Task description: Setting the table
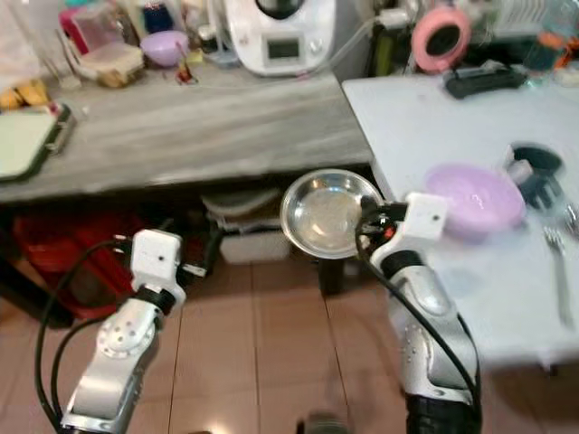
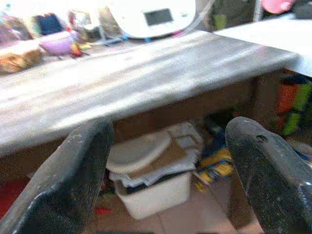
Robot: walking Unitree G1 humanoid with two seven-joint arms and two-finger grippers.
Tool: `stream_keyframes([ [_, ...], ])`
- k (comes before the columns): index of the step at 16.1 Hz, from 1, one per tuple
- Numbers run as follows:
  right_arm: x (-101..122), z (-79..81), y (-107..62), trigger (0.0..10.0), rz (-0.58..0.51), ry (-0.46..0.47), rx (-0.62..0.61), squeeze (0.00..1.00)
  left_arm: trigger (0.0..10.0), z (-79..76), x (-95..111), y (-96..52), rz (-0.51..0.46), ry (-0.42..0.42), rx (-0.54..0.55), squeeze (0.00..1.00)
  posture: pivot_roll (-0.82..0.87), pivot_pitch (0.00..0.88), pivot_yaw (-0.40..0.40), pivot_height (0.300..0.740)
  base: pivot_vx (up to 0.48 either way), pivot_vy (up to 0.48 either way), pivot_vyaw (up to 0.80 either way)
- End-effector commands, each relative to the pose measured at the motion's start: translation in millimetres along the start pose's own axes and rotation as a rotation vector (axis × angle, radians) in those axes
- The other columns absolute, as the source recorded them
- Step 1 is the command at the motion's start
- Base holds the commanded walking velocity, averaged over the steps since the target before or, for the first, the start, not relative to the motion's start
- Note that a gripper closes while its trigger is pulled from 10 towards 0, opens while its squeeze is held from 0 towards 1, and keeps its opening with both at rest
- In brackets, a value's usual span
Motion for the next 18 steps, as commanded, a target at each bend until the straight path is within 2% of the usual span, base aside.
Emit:
stream_keyframes([
  [1,5,16.4,4.9,0.0,-0.025,0.004,0.056,0.0,10.0,11.3,0,-0.5,0.001,0.029,0.033,0.0,-0.04,0.023,0.039,0.74,0.48,0.0,0.0],
  [8,8,29.2,9.3,0.0,-0.043,-0.03,0.12,0.0,10.0,11.2,-1,-1.2,0.01,0.034,0.035,0.0,-0.04,0.029,0.044,0.74,0.48,0.0,0.0],
  [9,9,30.3,9.7,10.0,-0.046,-0.036,0.123,0.0,10.0,11.2,-1,-1.3,0.01,0.033,0.034,0.0,-0.04,0.03,0.046,0.74,0.48,0.0,0.0],
  [11,10,31.2,10.1,10.0,-0.054,-0.044,0.127,0.0,10.0,11.7,-1,-1.1,0.01,0.033,0.034,0.0,-0.04,0.031,0.047,0.74,0.48,0.0,0.0],
  [16,11,26.0,11.2,10.0,-0.063,-0.041,0.103,0.0,10.0,12.7,-2,-1.3,0.016,0.033,0.039,0.0,-0.04,0.033,0.048,0.74,0.48,0.0,0.75],
  [18,4,24.2,12.6,10.0,-0.03,-0.028,0.099,0.0,10.0,16.4,-3,-0.6,0.021,0.031,0.064,0.0,-0.04,0.033,0.048,0.74,0.469,0.0,0.0],
])
Point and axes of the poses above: a point about 5 cm out from each wrist's last joint towards the gripper, its own y axis pointing out of the wrist towards the gripper, its own x axis along the axis of the wrist's last joint, z = x × y, the point moved 5 cm from there along y, pointing out of the wrist towards the gripper, and after that the axes turned 10 degrees about y, right-handed, at the moved point
